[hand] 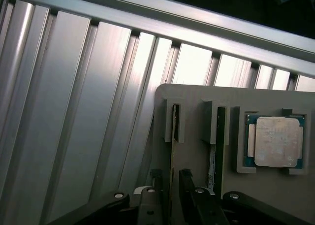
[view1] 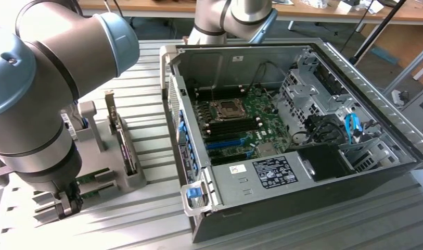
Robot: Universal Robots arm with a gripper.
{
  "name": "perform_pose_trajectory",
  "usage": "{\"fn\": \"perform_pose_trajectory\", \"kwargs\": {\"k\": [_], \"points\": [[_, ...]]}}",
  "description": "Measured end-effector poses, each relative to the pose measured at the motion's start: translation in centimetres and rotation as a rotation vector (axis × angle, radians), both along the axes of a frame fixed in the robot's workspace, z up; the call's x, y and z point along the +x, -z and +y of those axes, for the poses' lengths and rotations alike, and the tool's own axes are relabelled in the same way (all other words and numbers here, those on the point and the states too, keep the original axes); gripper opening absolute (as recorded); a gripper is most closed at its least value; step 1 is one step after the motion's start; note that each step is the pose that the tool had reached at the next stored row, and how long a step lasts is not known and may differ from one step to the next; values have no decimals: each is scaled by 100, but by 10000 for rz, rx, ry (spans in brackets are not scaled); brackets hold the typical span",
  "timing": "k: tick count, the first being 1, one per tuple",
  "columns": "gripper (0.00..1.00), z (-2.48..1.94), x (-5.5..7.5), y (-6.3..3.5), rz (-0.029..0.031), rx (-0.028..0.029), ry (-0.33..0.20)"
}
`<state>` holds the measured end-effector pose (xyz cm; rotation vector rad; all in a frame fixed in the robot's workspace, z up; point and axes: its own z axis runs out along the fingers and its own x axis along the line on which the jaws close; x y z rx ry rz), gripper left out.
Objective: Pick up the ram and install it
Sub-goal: 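Pick up the ram and move it above insertion slot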
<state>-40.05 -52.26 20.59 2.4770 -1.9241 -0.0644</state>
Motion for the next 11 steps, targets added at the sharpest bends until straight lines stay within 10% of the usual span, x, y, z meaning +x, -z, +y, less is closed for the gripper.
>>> {"fn": "perform_pose_trajectory", "kwargs": {"k": [11], "points": [[13, 0, 0, 0, 0, 0, 0]]}}
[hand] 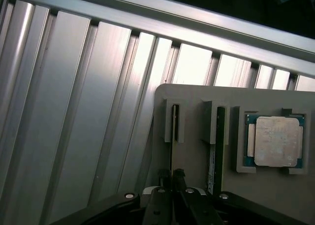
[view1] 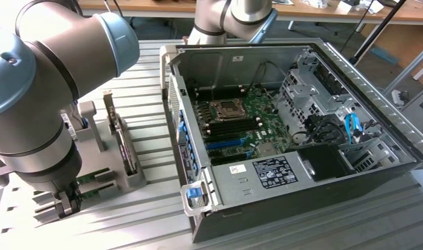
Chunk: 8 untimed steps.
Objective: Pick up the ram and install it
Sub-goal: 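Pick up the ram and move it above insertion slot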
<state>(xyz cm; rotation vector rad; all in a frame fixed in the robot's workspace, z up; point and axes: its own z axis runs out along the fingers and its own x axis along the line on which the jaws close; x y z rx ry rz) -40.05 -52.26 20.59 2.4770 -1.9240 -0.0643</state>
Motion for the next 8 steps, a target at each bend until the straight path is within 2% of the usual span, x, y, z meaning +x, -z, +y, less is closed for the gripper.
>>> {"fn": "perform_pose_trajectory", "kwargs": {"k": [8], "points": [[13, 0, 0, 0, 0, 0, 0]]}}
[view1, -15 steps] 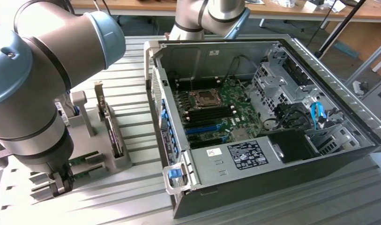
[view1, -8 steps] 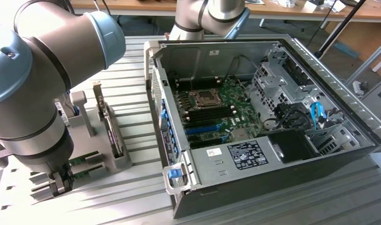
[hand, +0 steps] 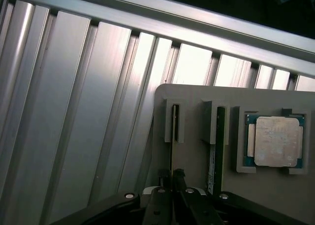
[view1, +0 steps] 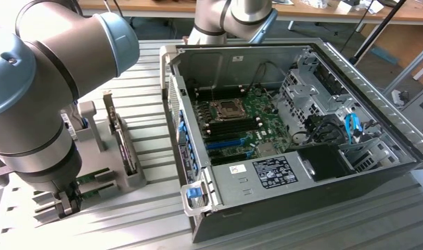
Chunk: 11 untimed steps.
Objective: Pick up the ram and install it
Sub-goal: 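Pick up the ram and move it above insertion slot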
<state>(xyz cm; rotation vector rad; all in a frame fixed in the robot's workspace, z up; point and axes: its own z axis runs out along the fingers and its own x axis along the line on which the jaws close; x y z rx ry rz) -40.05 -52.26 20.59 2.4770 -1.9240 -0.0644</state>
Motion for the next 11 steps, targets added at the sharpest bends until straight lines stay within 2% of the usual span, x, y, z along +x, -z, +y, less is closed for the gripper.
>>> {"fn": "perform_pose_trajectory", "kwargs": {"k": [3, 11], "points": [[13, 0, 0, 0, 0, 0, 0], [13, 0, 1, -108, 0, 0, -1]]}}
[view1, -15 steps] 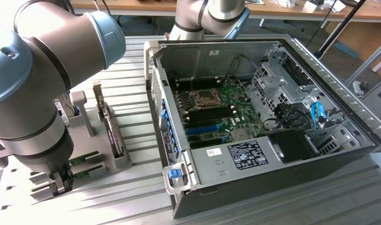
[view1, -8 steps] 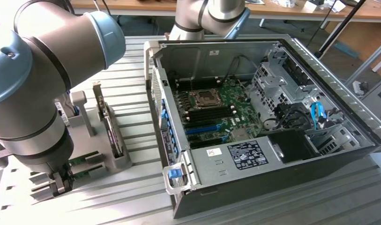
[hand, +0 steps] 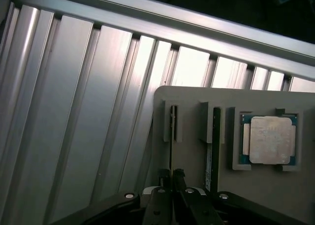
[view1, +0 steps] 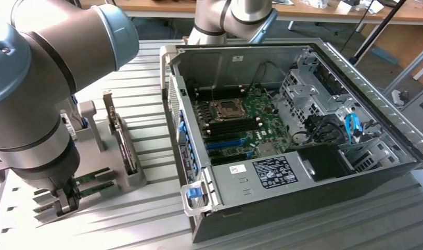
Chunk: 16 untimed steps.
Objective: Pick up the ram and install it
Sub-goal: 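Pick up the ram and move it above insertion slot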
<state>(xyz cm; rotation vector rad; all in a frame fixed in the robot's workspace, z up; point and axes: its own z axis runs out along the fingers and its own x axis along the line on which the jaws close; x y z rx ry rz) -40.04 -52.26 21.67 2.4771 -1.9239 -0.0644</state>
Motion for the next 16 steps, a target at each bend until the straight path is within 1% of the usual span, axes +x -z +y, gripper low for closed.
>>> {"fn": "perform_pose_trajectory", "kwargs": {"k": [3, 7, 13, 16], "points": [[13, 0, 0, -31, -1, 0, 0], [13, 0, 0, -154, 0, 1, 0], [13, 0, 0, -255, 0, 0, 1], [13, 0, 0, -327, -1, 1, 0]]}}
